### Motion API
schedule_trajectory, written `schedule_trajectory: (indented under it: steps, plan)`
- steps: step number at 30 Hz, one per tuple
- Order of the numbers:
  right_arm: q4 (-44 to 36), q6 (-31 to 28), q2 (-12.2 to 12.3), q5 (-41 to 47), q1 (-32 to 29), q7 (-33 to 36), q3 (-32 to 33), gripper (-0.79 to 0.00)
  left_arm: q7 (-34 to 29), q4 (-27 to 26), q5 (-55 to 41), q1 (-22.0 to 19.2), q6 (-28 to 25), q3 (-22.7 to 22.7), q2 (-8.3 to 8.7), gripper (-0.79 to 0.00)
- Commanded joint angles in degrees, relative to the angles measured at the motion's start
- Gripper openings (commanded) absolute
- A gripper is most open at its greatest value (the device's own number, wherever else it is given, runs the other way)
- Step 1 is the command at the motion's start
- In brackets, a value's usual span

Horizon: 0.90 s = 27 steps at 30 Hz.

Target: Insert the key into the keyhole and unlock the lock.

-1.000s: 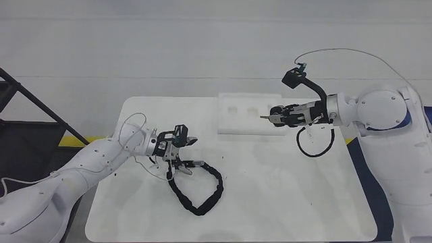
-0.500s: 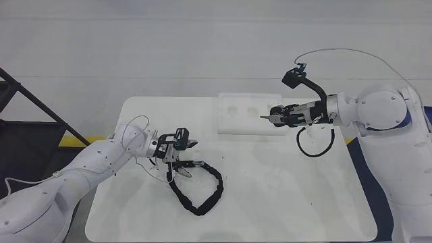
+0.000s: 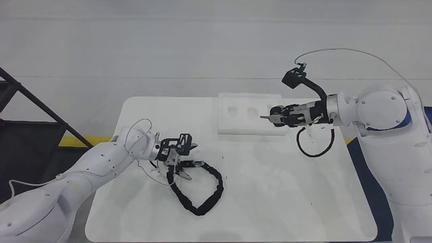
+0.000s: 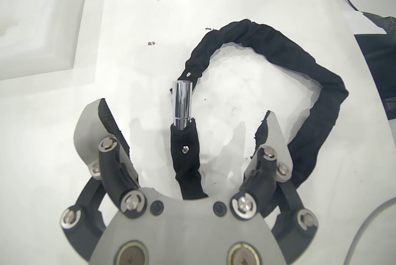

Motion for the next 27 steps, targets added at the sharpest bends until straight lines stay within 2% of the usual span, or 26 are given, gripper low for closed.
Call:
schedule_trajectory:
  steps: [1,12,14,16,17,25,27]
  plan:
    - [0.0,0.0,0.0,0.0,0.0,0.0,0.0,-0.785,0.4,0.2,1.3,-0.1,-0.3,0.2,-0.37,0.000]
    - [0.0,0.0,0.0,0.0,0.0,0.0,0.0,-0.785,4.5,4.5,6.5,-0.6,-0.7,1.1,-3.44,-0.006]
    - [0.0,0.0,0.0,0.0,0.0,0.0,0.0,-0.785,5.1,5.6,7.2,-0.8,-0.7,1.1,-4.03,-0.095]
    - [0.0,0.0,0.0,0.0,0.0,0.0,0.0,-0.785,5.6,6.8,7.9,-1.0,-0.7,1.3,-4.59,-0.311]
    - [0.0,0.0,0.0,0.0,0.0,0.0,0.0,-0.785,5.8,7.5,8.2,-1.0,-0.6,1.3,-4.86,-0.394]
    - [0.0,0.0,0.0,0.0,0.0,0.0,0.0,-0.785,7.2,11.3,9.7,-1.2,0.3,1.4,-6.98,-0.425]
    - [0.0,0.0,0.0,0.0,0.0,0.0,0.0,-0.785,7.2,12.1,9.8,-1.2,0.6,1.3,-7.49,-0.496]
